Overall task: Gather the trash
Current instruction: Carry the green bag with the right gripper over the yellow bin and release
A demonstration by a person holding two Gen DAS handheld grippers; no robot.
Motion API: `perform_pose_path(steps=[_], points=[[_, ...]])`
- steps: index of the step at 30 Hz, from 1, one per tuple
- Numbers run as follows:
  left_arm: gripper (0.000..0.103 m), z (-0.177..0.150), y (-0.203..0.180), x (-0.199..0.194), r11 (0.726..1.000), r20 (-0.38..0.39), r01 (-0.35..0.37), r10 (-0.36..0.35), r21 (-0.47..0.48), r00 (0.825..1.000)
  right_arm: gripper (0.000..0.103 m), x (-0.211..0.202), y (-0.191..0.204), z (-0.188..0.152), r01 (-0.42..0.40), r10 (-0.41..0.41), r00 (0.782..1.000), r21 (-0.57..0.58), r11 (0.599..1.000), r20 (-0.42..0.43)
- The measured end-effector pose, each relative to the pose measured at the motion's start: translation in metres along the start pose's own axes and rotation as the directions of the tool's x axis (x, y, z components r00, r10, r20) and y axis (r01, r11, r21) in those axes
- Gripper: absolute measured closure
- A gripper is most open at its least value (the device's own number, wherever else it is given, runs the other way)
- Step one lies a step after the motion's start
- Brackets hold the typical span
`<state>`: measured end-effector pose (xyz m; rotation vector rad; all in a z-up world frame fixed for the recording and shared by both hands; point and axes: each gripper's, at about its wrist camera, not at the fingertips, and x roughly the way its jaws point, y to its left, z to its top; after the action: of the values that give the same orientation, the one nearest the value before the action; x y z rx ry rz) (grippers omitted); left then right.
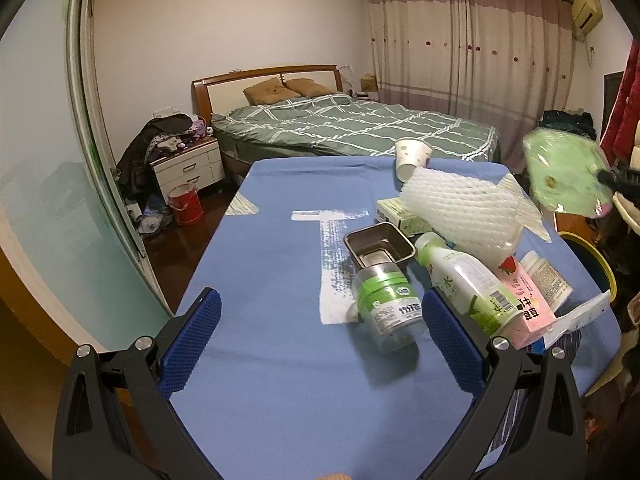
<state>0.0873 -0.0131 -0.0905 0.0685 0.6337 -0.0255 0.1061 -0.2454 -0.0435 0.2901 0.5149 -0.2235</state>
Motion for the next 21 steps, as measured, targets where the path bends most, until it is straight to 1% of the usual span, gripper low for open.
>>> perform_pose_path(steps=[2,4,6,7,8,10,13,15,21], points=[[0.004,0.000,-0.003,0.001,1.000,-0.005,0.004,-0.004,0.005,1.000,0.095,0.008,-0.030,0.000,0.071,-0.071,0.997,0.040,0.997,-0.013],[0.004,0.001,-0.010,0.005,1.000,-0.013,0.009,-0.009,0.014,1.000,0.095,0.017,-0.062,-0.003,0.141,-0.139,0.990,0.079,0.987,-0.037],[0.004,0.001,-0.016,0.008,1.000,-0.022,0.017,-0.016,0.024,1.000,0.095,0.033,-0.094,-0.006,0.221,-0.214,0.974,0.115,0.968,-0.072],[0.004,0.001,-0.019,0.010,0.999,-0.027,0.022,-0.021,0.029,0.999,0.095,0.039,-0.105,-0.009,0.243,-0.233,0.969,0.128,0.962,-0.086],[0.004,0.001,-0.021,0.012,0.999,-0.032,0.026,-0.025,0.032,0.999,0.095,0.048,-0.121,-0.012,0.280,-0.265,0.958,0.148,0.949,-0.111],[0.004,0.001,-0.028,0.016,0.999,-0.043,0.031,-0.029,0.041,0.999,0.095,0.059,-0.140,-0.017,0.319,-0.297,0.944,0.165,0.933,-0.143],[0.004,0.003,-0.037,0.021,0.998,-0.053,0.034,-0.031,0.053,0.998,0.093,0.077,-0.163,-0.023,0.356,-0.322,0.927,0.180,0.917,-0.194],[0.004,0.004,-0.041,0.024,0.998,-0.060,0.034,-0.031,0.059,0.998,0.093,0.080,-0.170,-0.031,0.377,-0.338,0.917,0.186,0.907,-0.211],[0.004,0.006,-0.050,0.036,0.997,-0.086,0.042,-0.036,0.067,0.996,0.094,0.089,-0.190,-0.038,0.416,-0.367,0.901,0.221,0.882,-0.229]])
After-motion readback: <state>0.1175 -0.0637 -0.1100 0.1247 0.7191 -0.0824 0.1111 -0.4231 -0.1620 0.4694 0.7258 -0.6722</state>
